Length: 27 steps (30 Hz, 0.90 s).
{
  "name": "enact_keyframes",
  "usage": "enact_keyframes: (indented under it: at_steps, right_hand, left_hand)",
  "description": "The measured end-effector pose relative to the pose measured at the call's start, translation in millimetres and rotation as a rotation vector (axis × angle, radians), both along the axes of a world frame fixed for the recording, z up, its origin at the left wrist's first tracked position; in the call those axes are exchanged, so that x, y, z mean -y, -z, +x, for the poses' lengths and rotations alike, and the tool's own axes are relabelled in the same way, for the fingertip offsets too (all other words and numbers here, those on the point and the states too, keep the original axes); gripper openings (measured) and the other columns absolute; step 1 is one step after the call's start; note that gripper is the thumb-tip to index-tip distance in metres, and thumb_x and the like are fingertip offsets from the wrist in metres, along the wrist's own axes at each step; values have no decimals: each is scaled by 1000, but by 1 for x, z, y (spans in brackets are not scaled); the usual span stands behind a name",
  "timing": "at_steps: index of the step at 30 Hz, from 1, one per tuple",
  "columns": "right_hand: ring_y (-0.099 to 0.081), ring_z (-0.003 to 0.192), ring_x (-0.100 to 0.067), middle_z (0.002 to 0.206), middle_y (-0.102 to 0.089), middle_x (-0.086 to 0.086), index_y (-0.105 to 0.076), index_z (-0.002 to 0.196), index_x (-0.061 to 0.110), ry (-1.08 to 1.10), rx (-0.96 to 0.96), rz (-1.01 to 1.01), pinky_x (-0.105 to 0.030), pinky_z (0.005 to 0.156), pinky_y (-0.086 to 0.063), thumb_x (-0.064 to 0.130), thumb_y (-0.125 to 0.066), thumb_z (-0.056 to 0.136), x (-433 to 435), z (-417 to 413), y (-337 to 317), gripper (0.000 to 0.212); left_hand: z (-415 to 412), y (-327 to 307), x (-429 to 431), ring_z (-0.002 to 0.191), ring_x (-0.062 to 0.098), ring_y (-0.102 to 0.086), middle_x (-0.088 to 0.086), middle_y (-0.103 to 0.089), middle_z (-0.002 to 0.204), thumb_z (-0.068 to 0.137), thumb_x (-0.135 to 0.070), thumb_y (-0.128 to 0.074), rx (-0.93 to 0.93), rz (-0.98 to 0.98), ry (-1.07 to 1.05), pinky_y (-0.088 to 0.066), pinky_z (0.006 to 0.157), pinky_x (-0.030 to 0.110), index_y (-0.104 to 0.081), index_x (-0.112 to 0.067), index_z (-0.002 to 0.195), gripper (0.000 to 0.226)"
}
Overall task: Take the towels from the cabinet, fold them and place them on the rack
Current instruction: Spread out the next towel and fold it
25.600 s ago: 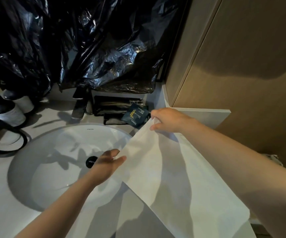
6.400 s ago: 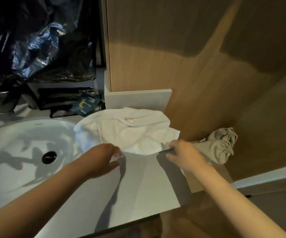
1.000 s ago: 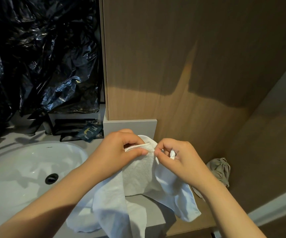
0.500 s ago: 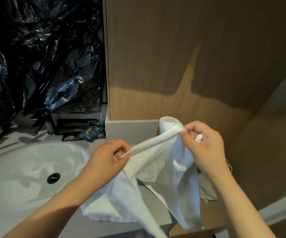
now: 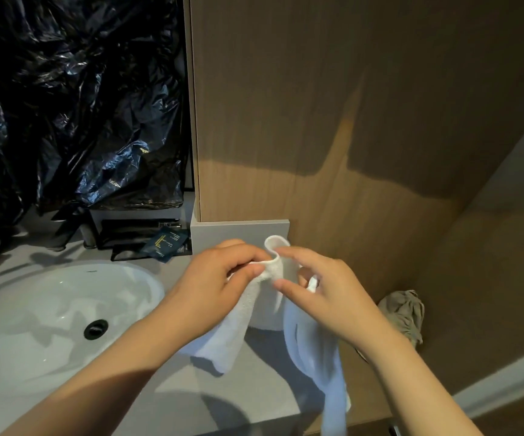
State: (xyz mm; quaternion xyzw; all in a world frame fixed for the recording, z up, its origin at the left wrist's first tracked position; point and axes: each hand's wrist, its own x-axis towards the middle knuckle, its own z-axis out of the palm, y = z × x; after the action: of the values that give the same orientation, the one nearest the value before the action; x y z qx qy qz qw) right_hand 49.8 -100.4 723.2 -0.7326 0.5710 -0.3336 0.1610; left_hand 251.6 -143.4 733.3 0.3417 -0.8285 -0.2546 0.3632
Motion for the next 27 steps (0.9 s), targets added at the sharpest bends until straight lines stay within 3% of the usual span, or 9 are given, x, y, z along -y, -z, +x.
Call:
enact_keyframes:
  at_steps: [3, 6, 11, 17, 21, 25, 27]
  right_hand:
    - [-56, 69, -10, 71, -59, 17, -69, 88, 34, 29, 20, -7, -31, 64, -45, 39, -69, 88, 3, 0, -1, 5]
    - [-55, 66, -10, 68, -56, 16, -64, 79, 30, 23, 31, -53, -24, 60, -41, 35, -62, 91, 1, 4, 1, 13]
    - [-48, 62, -2, 62, -51, 10, -59, 69, 18, 124, 340, -131, -13, 56, -34, 22, -56, 86, -2, -1, -7, 17]
    - [-45, 61, -4, 64, -51, 3, -58, 68, 13, 292, 364, -165, -15, 55, -34, 21, -53, 86, -3, -18, -10, 19]
    - [-49, 62, -12, 62, -53, 5, -57, 68, 18, 420, 236, -94, -22, 54, -36, 19, -56, 90, -4, -30, -3, 23]
    - [-57, 75, -14, 80, -60, 9, -59, 85, 25, 538, 181, 56, -25, 60, -41, 33, -68, 89, -7, -35, -2, 12]
    - [-59, 78, -7, 89, -62, 12, -60, 99, 27, 504, 279, 153, -19, 60, -44, 33, -79, 80, -13, -35, -3, 28]
  left_hand:
    - [3, -6, 1, 78, 10, -56, -8, -62, 80, 93, -15, -61, 24, -22, 27, -41, 67, 17, -73, -20, 98, 14]
    - [9, -4, 3, 78, 8, -57, -10, -64, 81, 91, -18, -65, 27, -5, -1, -39, 64, 14, -72, -26, 94, 11]
    - [32, 20, 11, 70, 3, -54, -14, -61, 70, 87, -15, -70, 123, 104, -93, -38, 61, 13, -66, -27, 80, 14]
    - [55, 60, 6, 53, 5, -43, -12, -51, 58, 93, -20, -62, 105, 293, -197, -34, 53, 14, -56, -29, 73, 22]
    - [53, 53, 7, 51, 5, -37, -8, -46, 56, 96, -25, -54, 20, 363, -261, -32, 50, 18, -55, -30, 75, 21]
    - [44, 32, 3, 60, 9, -48, -8, -58, 65, 92, -22, -63, -203, 637, -187, -35, 62, 26, -67, -19, 76, 17]
    - [40, 21, 1, 65, 3, -59, -8, -68, 71, 88, -19, -66, -321, 765, -152, -43, 63, 18, -71, -12, 79, 12]
